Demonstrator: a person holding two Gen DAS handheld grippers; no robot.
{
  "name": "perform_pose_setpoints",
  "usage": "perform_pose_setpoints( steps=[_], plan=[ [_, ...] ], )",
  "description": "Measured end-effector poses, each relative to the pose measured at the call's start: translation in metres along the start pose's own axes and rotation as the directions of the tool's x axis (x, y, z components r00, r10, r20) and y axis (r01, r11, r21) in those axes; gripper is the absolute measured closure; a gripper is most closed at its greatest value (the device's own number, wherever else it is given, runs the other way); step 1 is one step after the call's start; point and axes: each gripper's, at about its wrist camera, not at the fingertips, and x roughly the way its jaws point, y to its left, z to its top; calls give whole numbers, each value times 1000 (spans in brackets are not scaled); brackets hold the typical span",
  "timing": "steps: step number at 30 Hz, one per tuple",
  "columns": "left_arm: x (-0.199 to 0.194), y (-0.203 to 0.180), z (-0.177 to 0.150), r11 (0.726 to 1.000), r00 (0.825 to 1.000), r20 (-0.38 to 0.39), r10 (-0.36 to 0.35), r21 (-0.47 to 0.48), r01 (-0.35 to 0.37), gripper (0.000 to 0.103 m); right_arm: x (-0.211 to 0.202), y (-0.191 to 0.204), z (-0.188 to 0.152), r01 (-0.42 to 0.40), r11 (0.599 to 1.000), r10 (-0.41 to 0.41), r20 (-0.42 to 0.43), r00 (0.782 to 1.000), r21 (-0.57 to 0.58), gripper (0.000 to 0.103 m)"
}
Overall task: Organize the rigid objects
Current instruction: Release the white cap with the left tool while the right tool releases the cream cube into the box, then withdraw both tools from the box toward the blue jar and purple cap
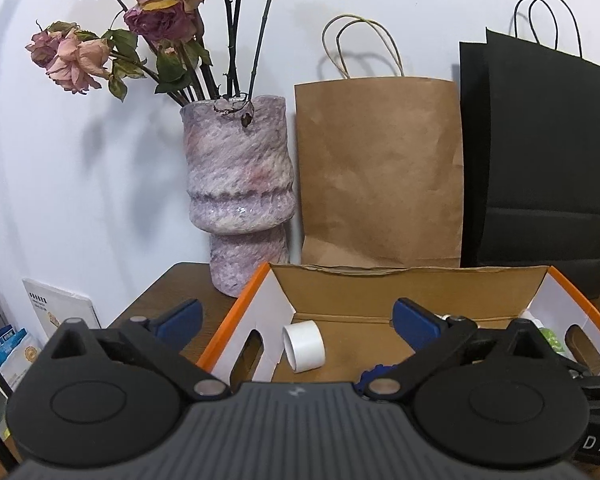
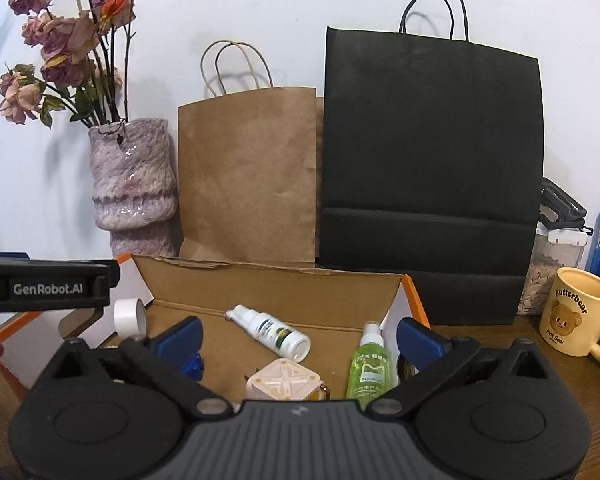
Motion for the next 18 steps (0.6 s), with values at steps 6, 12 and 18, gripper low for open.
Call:
perform_pose_setpoints(
  steps=[6, 12, 18],
  plan=[
    [0, -1, 0, 1000, 1000, -1, 4, 6, -4, 0, -1, 0, 0, 1, 1000, -1, 3, 1000, -1, 0],
    [-2, 0, 0, 1000, 1000, 3, 4, 2, -4, 0, -2, 0, 0, 4, 1000, -4, 8, 1000, 3, 0],
    [-7, 2, 0, 1000, 1000, 3, 6, -2, -6, 0, -7, -1, 0, 5, 1000, -5, 18, 1000, 10, 0]
  ],
)
